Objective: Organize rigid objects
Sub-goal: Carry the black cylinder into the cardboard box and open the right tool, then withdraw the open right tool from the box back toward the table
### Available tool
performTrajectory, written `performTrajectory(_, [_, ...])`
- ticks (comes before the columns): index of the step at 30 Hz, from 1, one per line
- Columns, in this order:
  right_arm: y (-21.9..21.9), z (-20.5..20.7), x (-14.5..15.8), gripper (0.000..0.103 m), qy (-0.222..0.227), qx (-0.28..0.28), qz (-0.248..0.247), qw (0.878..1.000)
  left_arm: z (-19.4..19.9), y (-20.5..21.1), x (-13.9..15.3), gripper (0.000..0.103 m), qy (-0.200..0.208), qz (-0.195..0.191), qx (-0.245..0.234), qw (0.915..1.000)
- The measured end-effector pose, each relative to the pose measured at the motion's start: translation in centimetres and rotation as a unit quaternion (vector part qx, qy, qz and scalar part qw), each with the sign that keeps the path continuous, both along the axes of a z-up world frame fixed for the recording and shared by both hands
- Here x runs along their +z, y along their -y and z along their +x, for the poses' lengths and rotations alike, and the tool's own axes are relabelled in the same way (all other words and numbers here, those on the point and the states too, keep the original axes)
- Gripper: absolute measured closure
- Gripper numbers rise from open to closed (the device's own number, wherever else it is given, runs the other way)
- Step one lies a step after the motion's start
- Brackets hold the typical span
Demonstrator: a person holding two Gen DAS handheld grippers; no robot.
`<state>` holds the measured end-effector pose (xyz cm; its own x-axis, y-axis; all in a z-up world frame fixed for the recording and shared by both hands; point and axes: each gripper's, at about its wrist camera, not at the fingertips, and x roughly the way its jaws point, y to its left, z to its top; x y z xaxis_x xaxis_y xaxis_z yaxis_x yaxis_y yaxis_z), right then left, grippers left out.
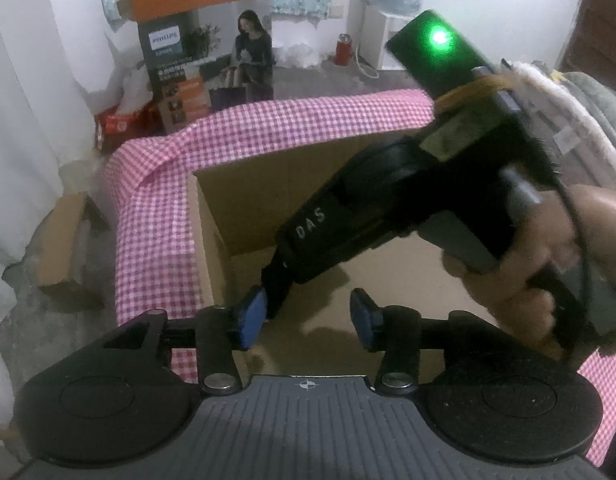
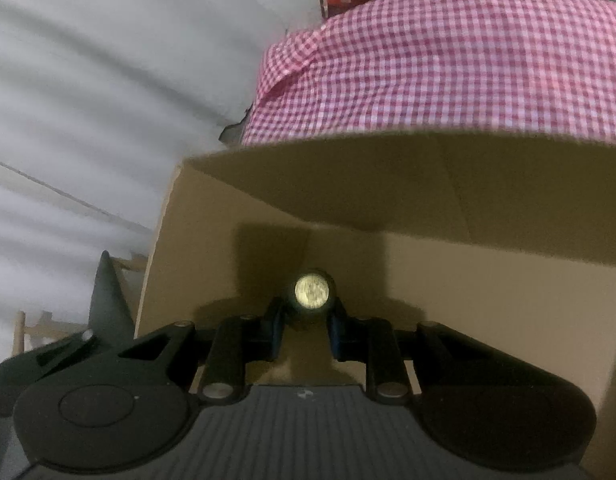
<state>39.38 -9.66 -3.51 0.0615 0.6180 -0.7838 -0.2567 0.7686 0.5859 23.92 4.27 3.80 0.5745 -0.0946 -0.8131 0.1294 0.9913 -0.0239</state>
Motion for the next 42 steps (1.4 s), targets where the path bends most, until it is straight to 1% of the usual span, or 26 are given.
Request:
performTrajectory(5, [-0.6, 0.8, -0.3, 0.077, -0.005, -0.007, -0.003, 1.000, -0.6, -0.5, 1.0, 0.047, 0.020, -0.005, 0.007, 0.9998])
performTrajectory(6, [-0.6, 0.8, -0.4, 0.075, -0.009, -0.009, 0.001, 1.000, -0.9, -0.6, 1.2, 0.043, 0.023, -0.009, 0.009, 0.9997])
performTrajectory(7, [-0.7, 0.8, -0.3, 0.072, -0.012, -0.011, 0.004, 1.000, -1.1, -0.7, 1.4, 0.042, 0.026, -0.013, 0.011, 0.9995])
performTrajectory(9, [-0.8, 0.7, -0.2, 0.046, -0.010, -0.015, 0.008, 1.000, -1.5, -1.0, 1.8, 0.039, 0.032, -0.020, 0.013, 0.9992])
performTrajectory(10, [-0.7, 0.6, 0.1, 0.042, -0.003, -0.017, 0.010, 1.000, -1.7, -1.1, 2.1, 0.038, 0.036, -0.022, 0.015, 0.9990])
performTrajectory(11, [-1.0, 0.7, 0.1, 0.041, 0.003, -0.016, 0.009, 1.000, -1.9, -1.1, 2.2, 0.037, 0.040, -0.023, 0.017, 0.9988])
performTrajectory(16, [-0.8, 0.8, 0.9, 0.041, 0.010, -0.030, 0.005, 1.000, -3.5, -1.7, 3.5, 0.032, 0.060, -0.034, 0.023, 0.9973])
performTrajectory(22, [1.0, -1.1, 4.4, 0.041, 0.048, -0.040, 0.020, 0.998, -5.6, -1.7, 5.1, 0.028, 0.090, -0.043, 0.022, 0.9947])
performTrajectory(28, [2.4, -3.0, 7.1, 0.041, 0.080, -0.057, 0.012, 0.995, -7.8, -1.8, 6.1, 0.028, 0.107, -0.051, 0.026, 0.9926])
performTrajectory(31, [3.2, -4.2, 8.3, 0.041, 0.094, -0.063, 0.017, 0.993, -9.1, -1.9, 6.6, 0.028, 0.116, -0.056, 0.027, 0.9913])
performTrajectory(37, [5.6, -8.4, 12.4, 0.041, 0.141, -0.074, 0.050, 0.986, -11.5, -1.8, 7.6, 0.028, 0.140, -0.068, 0.022, 0.9876])
performTrajectory(42, [8.8, -14.3, 16.5, 0.041, 0.192, -0.079, 0.096, 0.973, -13.4, -1.1, 7.8, 0.028, 0.158, -0.079, 0.008, 0.9843])
